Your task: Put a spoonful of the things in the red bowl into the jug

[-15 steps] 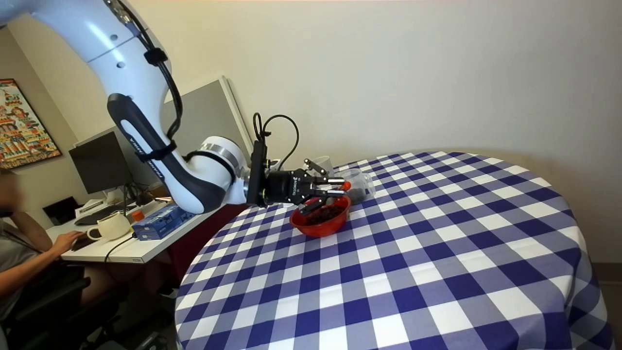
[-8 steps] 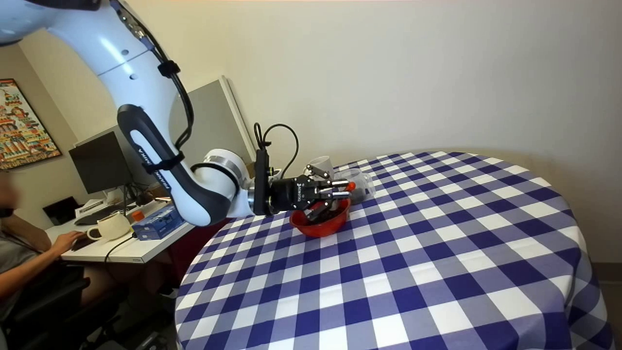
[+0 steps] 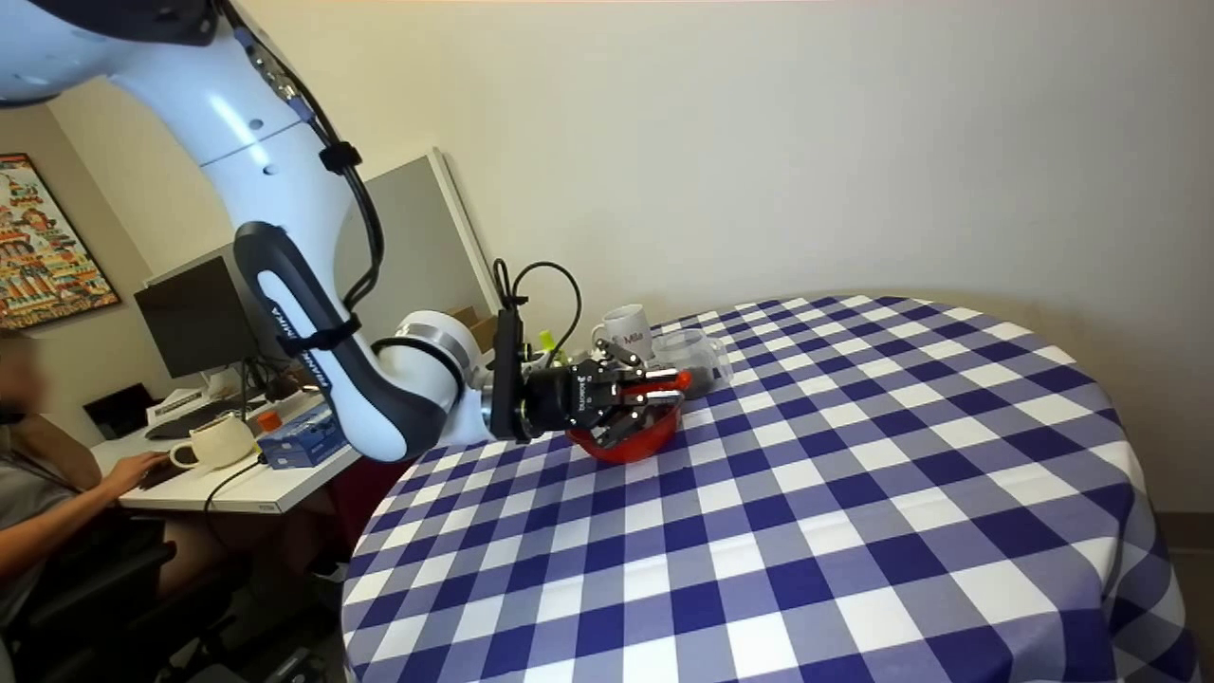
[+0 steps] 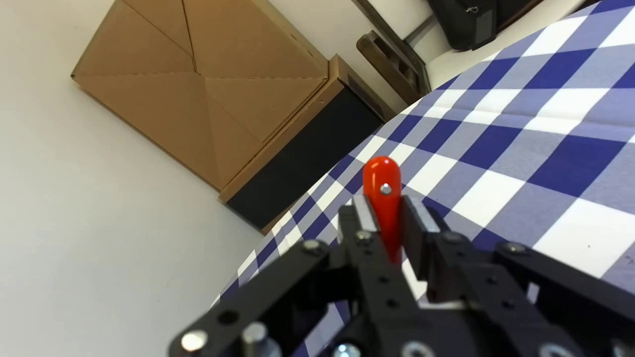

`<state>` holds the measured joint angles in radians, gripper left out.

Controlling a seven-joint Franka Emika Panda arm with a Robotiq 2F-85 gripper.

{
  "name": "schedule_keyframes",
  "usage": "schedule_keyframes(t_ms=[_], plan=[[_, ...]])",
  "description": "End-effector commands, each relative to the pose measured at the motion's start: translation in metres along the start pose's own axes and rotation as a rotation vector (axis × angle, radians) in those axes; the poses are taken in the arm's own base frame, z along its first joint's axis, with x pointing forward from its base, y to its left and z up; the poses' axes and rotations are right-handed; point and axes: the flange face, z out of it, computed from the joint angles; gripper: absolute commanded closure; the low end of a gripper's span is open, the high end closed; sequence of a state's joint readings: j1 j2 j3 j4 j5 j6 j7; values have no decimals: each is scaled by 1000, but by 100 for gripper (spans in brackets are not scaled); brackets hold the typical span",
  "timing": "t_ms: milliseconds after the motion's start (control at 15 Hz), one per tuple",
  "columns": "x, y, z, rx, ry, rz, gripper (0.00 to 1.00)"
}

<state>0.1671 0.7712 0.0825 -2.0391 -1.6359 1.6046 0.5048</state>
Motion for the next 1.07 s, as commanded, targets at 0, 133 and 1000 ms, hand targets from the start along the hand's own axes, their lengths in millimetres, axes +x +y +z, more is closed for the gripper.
schedule_keyframes(t_ms=[0, 133, 1000], plan=[[-4, 0, -10, 12, -8, -57, 95], [-4, 2, -17, 32, -1, -82, 95], [-10, 15, -16, 352, -103, -196, 95]])
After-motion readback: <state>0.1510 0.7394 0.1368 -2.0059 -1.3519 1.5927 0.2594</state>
